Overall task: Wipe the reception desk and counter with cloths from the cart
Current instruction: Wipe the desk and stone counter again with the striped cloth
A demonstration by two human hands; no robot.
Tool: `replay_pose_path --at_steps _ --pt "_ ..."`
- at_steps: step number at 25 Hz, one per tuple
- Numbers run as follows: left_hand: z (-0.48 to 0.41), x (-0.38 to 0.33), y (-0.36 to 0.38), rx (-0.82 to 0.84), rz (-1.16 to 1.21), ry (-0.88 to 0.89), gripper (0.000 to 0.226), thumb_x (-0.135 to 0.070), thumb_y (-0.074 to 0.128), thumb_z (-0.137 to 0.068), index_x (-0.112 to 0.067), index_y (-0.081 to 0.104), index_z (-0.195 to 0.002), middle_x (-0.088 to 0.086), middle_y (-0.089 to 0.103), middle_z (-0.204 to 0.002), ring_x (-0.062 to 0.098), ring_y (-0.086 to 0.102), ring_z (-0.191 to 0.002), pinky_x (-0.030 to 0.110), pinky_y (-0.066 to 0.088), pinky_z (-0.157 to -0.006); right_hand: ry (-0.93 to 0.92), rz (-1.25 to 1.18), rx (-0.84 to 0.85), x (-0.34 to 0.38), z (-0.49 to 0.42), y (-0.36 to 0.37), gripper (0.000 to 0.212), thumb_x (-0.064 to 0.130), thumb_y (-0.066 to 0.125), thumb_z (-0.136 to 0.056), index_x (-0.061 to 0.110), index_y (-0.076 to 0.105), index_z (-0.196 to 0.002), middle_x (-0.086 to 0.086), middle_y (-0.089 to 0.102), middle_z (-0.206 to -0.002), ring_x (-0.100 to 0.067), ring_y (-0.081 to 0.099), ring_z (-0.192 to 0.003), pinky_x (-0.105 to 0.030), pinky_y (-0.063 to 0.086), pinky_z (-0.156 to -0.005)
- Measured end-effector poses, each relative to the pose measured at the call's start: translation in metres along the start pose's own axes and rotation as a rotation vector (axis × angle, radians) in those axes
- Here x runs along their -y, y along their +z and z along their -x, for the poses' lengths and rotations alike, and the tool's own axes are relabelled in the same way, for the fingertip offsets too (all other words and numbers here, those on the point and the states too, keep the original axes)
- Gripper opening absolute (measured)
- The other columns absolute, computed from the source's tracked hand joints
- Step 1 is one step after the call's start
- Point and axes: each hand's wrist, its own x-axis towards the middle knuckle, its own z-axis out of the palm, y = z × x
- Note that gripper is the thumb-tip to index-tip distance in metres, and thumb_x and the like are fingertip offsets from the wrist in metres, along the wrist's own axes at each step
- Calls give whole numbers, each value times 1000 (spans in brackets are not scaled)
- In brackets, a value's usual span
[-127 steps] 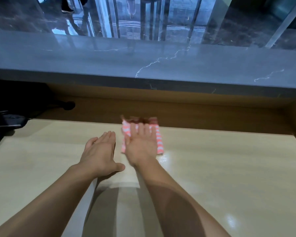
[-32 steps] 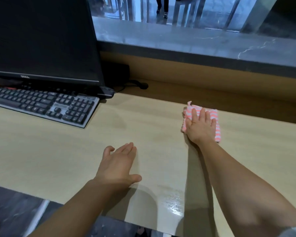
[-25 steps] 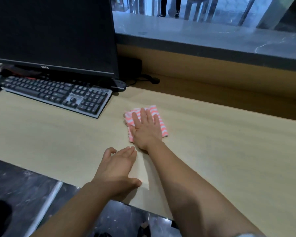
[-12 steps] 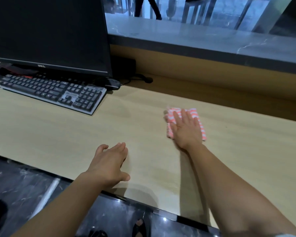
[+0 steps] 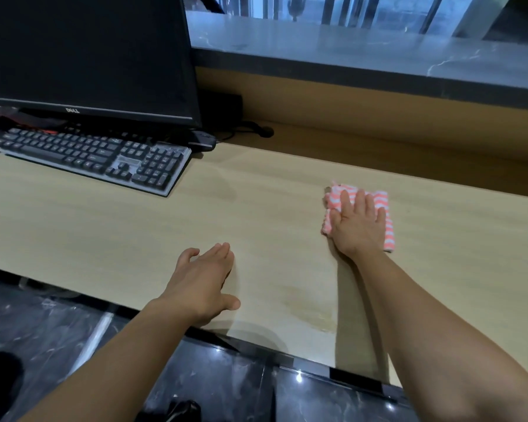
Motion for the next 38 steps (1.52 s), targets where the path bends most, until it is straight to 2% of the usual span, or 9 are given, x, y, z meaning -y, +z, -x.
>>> replay_pose_path --at_steps 4,9,13,16,23,27,30,35,38 --pt "22 19 13 -78 -27 -39 86 -63 46 -89 -20 9 -153 -3 0 -162 8 -3 -148 37 -2 -117 -188 12 -3 84 33 21 56 43 16 -103 27 2 -156 -5 -10 -163 -23 -12 -149 -46 -8 -119" --pt "55 48 21 -106 -28 -77 81 -60 43 -91 -21 9 -154 -4 5 -162 8 0 -148 36 1 -116 -461 16 62 182 105 51 57 43 14 -104 25 -2 -155 -5 -15 -162 -22 -19 -148 -44 -15 -118" --pt "66 53 19 -113 -50 -60 78 -53 46 -92 -21 11 -153 -5 8 -162 7 3 -148 35 2 -116 -547 46 97 193 124 56 56 44 14 -104 28 0 -155 -2 -14 -162 -19 -18 -148 -42 -16 -118" --pt "65 44 17 -106 -77 -6 69 -50 45 -94 -20 19 -150 -4 10 -162 7 4 -148 35 4 -116 -491 38 66 155 117 47 55 45 14 -104 29 0 -155 -1 -13 -162 -17 -16 -148 -39 -13 -118" --pt "54 20 22 -81 -26 96 68 -44 44 -97 -17 15 -152 -1 6 -162 10 1 -149 32 5 -117 -51 19 4 1 115 20 55 45 13 -103 31 1 -155 -1 -8 -163 -19 -10 -150 -40 -6 -120" --pt "55 27 24 -79 30 99 64 -37 37 -101 -18 6 -154 -1 -1 -162 11 -5 -149 30 2 -118 92 -6 -5 2 125 25 56 43 12 -103 27 -2 -155 -5 -10 -163 -23 -12 -149 -43 -5 -120" --pt "59 39 27 -93 50 78 61 -33 32 -103 -18 4 -154 -1 -3 -162 12 -6 -149 31 3 -119 48 -29 -52 48 137 39 58 43 17 -103 25 1 -156 -7 -8 -163 -25 -10 -150 -45 -7 -119" --pt "72 61 30 -115 76 33 60 -26 34 -102 -17 7 -154 0 2 -162 14 0 -149 31 9 -119 -219 -41 -16 152 174 60 58 41 18 -103 22 3 -156 -10 -8 -162 -27 -11 -149 -46 -12 -117" --pt "77 67 33 -123 76 33 60 -21 37 -100 -15 10 -154 3 8 -162 17 4 -149 32 13 -118 -348 -38 27 182 192 69 57 42 17 -104 24 1 -155 -8 -12 -162 -24 -17 -148 -44 -16 -117"
